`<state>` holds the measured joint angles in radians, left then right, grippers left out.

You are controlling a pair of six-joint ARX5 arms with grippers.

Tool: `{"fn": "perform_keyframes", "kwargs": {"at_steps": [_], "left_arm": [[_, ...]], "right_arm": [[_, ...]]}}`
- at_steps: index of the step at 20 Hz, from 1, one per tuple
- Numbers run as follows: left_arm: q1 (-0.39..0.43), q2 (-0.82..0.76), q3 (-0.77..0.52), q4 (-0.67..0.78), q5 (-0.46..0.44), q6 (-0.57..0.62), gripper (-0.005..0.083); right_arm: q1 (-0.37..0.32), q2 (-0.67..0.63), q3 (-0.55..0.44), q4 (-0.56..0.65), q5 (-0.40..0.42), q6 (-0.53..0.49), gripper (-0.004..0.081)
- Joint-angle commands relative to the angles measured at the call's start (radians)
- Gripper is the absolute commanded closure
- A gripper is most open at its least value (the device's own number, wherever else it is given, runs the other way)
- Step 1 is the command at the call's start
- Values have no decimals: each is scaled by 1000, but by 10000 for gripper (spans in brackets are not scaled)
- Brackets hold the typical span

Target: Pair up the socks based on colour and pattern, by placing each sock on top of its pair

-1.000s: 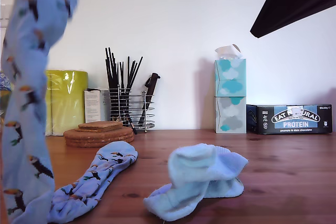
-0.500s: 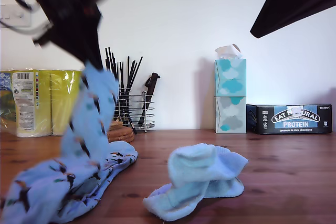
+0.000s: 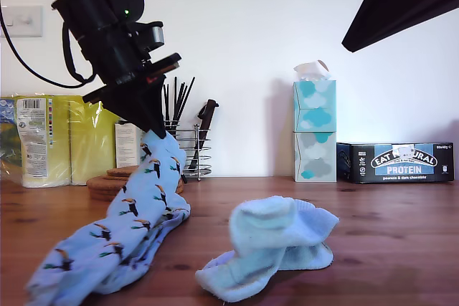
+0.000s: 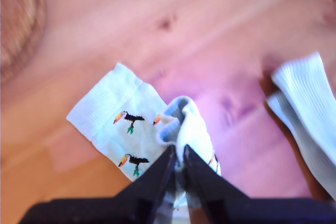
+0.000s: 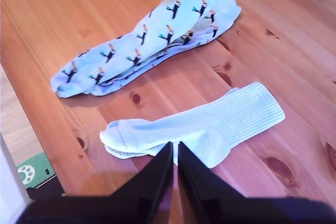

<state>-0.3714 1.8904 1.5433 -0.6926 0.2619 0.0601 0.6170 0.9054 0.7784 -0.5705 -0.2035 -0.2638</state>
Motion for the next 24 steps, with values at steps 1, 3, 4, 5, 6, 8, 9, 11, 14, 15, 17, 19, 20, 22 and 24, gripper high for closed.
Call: {"fn": "perform_keyframes", "kwargs": {"at_steps": [1, 3, 4, 5, 6, 8, 9, 11, 14, 15, 17, 19, 20, 22, 24], "left_arm": [[4, 64, -2, 14, -11, 5, 795], [7, 95, -2, 23, -15, 5, 794], [8, 108, -2, 29, -18, 4, 782], [8, 116, -2, 32, -21, 0, 739], [8, 119, -2, 32, -24, 0, 652], [8, 118, -2, 44, -41, 0, 432], [8, 113, -1, 46, -53, 0, 367], [8, 103, 0, 31, -60, 0, 352], [9, 60, 0, -6, -53, 0, 352], [9, 42, 0, -18, -53, 0, 356], [8, -2, 0, -52, -52, 0, 463], [8, -47, 0, -69, -30, 1, 635], [8, -66, 0, -73, -22, 2, 745], [8, -105, -1, -74, -19, 10, 795], [4, -148, -16, -30, -20, 21, 795]], "right_arm": [[3, 0, 2, 3, -7, -6, 783], [3, 0, 2, 1, -7, -6, 783], [3, 0, 2, 0, -7, -6, 783], [3, 0, 2, 0, -7, -6, 783], [3, 0, 2, -2, -7, -6, 783], [3, 0, 2, -6, -7, -6, 783], [3, 0, 2, -7, -8, -5, 783], [3, 0, 2, -13, -8, -5, 783], [3, 0, 2, -26, -7, -5, 783], [3, 0, 2, -25, -7, -5, 783], [3, 0, 2, -5, -7, 7, 783], [3, 0, 2, 21, -6, 26, 783], [2, 0, 2, 40, -4, 55, 783], [-13, 0, 1, 100, 32, 122, 783], [-45, 0, -2, 172, 83, 188, 783]]}}
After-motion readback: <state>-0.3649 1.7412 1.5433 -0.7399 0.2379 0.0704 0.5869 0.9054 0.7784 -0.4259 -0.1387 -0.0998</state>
